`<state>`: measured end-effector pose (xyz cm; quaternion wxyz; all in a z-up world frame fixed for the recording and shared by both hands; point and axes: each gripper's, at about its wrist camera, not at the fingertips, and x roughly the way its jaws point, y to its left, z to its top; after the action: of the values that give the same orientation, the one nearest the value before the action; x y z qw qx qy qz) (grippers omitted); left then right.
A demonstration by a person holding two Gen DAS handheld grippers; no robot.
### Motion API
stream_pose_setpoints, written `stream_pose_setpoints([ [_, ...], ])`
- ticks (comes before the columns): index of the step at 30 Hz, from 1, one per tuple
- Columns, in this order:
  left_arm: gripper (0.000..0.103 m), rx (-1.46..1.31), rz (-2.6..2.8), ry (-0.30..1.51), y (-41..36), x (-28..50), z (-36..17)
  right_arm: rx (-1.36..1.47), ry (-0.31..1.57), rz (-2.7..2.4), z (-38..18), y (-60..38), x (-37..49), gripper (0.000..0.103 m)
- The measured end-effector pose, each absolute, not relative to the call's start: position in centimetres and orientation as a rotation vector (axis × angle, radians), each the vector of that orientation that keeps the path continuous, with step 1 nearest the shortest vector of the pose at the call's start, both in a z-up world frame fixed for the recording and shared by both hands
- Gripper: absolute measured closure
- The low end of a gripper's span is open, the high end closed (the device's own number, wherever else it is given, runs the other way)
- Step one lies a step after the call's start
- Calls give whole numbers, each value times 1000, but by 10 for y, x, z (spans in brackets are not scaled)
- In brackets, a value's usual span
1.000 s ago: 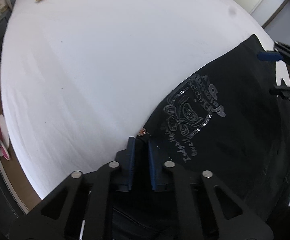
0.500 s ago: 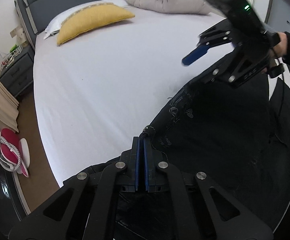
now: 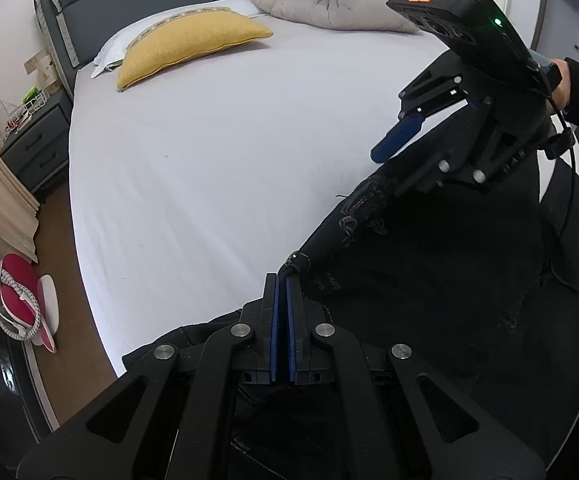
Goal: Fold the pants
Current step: 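Close the left tool on the waistband while the right tool grasps the waistband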
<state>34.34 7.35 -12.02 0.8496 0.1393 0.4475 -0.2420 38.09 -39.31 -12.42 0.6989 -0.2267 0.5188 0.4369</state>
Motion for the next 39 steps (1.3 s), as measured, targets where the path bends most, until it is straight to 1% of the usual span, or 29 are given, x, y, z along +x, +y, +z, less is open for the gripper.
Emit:
stream_pose_setpoints([
  [6,101,294,-506,941,70,337,-121,-569,1189,950,-136,-384,376,52],
  [7,101,293,-506,941,70,337,-121,-578,1198,936,-139,-384,378,56],
  [8,101,292,-506,941,70,336,-121,-578,1209,929,-140,-383,379,68],
  [9,101,291,-506,942,70,336,-121,-580,1214,923,-141,-383,380,73],
  [10,101,291,-505,942,70,336,-121,-584,1207,915,-140,-382,380,81],
  [11,101,291,-505,942,70,335,-121,-576,1201,916,-137,-383,379,88],
  [14,101,287,-505,936,70,332,-117,-575,1171,912,-128,-384,373,95],
  [17,101,284,-499,924,72,325,-109,-601,1114,894,-115,-381,357,97],
  [21,101,305,-500,905,73,303,-99,-660,1042,906,-99,-377,316,97],
  [24,101,351,-496,871,67,271,-91,-762,993,918,-92,-370,275,97],
  [28,101,423,-514,830,55,210,-84,-912,925,909,-84,-369,218,98],
  [32,101,454,-539,843,45,151,-90,-1021,870,893,-86,-374,167,98],
  [36,101,471,-552,888,36,108,-104,-1265,745,823,-107,-367,105,98],
  [39,101,487,-554,923,32,79,-120,-1322,729,840,-121,-364,67,98],
])
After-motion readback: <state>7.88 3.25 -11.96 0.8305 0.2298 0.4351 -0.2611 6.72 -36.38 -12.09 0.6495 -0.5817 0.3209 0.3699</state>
